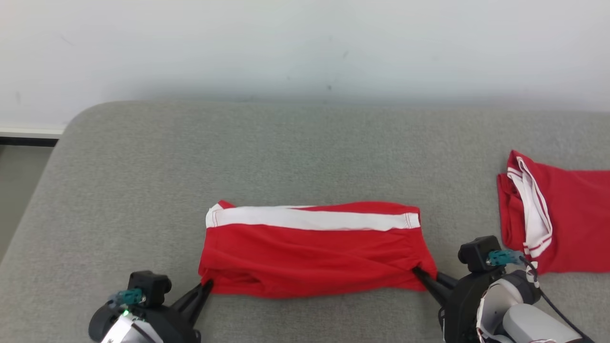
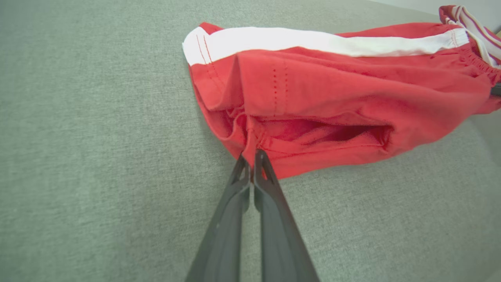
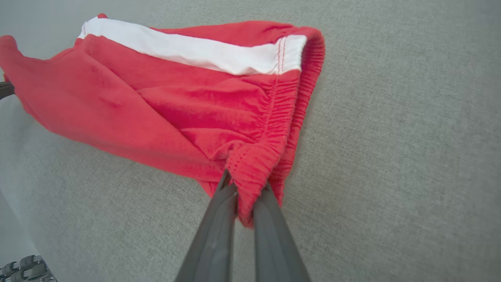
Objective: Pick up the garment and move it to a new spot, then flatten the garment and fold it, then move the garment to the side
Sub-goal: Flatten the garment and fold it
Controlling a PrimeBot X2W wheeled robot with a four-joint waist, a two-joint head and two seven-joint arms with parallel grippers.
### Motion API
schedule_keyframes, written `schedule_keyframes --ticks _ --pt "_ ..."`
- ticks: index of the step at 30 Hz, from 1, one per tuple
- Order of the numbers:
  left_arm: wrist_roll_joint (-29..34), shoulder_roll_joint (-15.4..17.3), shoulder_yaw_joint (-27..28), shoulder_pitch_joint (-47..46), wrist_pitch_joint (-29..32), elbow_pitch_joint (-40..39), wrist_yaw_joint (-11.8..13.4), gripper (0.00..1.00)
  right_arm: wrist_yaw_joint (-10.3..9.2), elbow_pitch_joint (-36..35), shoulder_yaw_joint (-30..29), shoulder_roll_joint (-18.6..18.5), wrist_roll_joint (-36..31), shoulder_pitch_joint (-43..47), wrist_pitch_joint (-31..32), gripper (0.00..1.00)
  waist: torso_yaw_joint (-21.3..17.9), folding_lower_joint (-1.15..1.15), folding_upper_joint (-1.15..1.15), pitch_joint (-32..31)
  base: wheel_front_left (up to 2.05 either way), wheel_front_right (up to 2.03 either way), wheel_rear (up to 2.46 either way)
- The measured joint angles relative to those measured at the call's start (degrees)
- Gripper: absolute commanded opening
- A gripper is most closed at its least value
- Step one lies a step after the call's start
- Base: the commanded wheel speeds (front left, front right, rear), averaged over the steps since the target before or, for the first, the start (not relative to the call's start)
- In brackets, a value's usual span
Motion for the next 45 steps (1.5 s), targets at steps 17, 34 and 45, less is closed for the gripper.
schedule_keyframes --ticks 17,34,45 --pt "-0.1 0.7 3.3 4.4 0.0 -0.6 1.0 0.0 0.52 0.8 2.3 1.5 1.6 2.1 3.7 0.0 -1.9 0.01 0.01 -2.4 0.0 0.0 0.0" --pt "0.4 -0.9 4.5 5.5 0.0 -0.1 0.9 0.0 0.23 1.8 2.2 1.7 2.7 2.9 4.4 0.0 -4.0 0.01 0.01 -2.8 0.0 0.0 0.0" --pt "0.8 -1.5 5.4 6.4 0.0 1.1 0.4 0.06 0.16 2.0 2.2 2.2 2.8 3.0 4.4 0.62 -5.1 0.01 0.01 -2.8 0.0 0.0 0.0"
